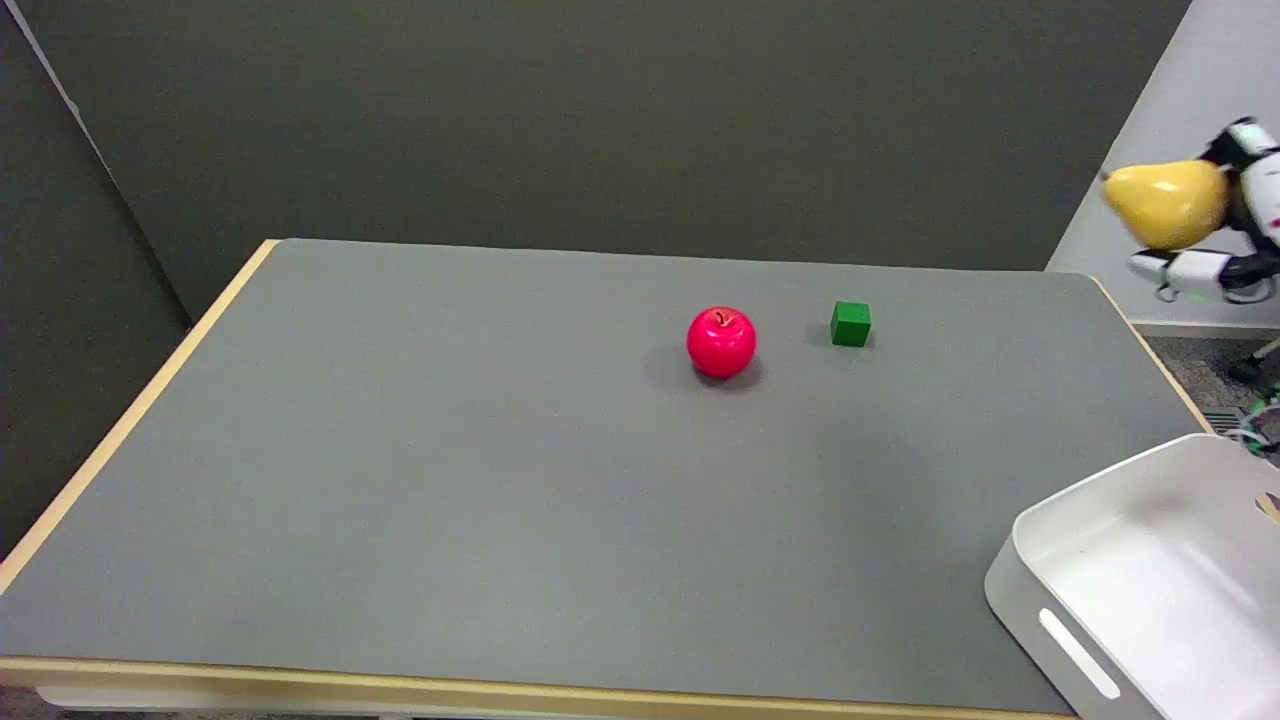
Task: Place the yellow pear into the white box.
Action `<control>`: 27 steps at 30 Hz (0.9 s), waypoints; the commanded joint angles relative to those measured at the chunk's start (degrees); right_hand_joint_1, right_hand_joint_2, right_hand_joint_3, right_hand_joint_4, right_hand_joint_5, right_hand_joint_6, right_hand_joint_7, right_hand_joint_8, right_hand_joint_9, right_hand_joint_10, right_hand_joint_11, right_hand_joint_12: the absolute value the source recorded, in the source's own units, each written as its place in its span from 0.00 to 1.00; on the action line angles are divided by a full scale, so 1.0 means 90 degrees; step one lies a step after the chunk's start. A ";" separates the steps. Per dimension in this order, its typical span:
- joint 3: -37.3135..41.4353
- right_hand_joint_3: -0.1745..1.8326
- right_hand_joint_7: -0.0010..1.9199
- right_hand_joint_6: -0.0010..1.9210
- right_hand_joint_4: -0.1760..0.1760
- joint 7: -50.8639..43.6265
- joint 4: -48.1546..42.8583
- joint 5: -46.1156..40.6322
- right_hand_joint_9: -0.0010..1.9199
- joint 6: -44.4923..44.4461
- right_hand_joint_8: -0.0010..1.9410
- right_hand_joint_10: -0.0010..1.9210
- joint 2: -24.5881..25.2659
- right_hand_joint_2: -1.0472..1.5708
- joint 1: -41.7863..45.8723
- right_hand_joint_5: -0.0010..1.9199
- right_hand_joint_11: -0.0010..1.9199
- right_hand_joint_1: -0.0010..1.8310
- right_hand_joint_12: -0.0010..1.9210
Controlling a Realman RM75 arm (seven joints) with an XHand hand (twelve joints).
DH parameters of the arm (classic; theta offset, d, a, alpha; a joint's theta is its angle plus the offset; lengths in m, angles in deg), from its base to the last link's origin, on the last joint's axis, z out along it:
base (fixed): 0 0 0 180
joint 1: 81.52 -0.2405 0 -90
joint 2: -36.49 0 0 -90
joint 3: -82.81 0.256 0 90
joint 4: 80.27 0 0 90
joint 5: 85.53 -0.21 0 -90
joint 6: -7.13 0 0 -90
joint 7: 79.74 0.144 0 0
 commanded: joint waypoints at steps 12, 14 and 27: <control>0.0351 0.34 0.46 0.82 0.43 0.2931 0.0429 -0.0063 0.42 -0.2565 0.67 0.72 0.1547 0.78 0.1735 0.34 0.26 0.64 0.79; 0.0237 0.34 0.45 0.83 0.44 0.3231 0.0651 -0.0063 0.42 -0.2651 0.68 0.71 0.1547 0.78 0.1735 0.35 0.27 0.63 0.78; -0.1179 0.43 0.47 0.83 0.41 0.5793 0.1968 0.0976 0.40 -0.4543 0.70 0.72 0.1556 0.74 0.1815 0.36 0.27 0.64 0.81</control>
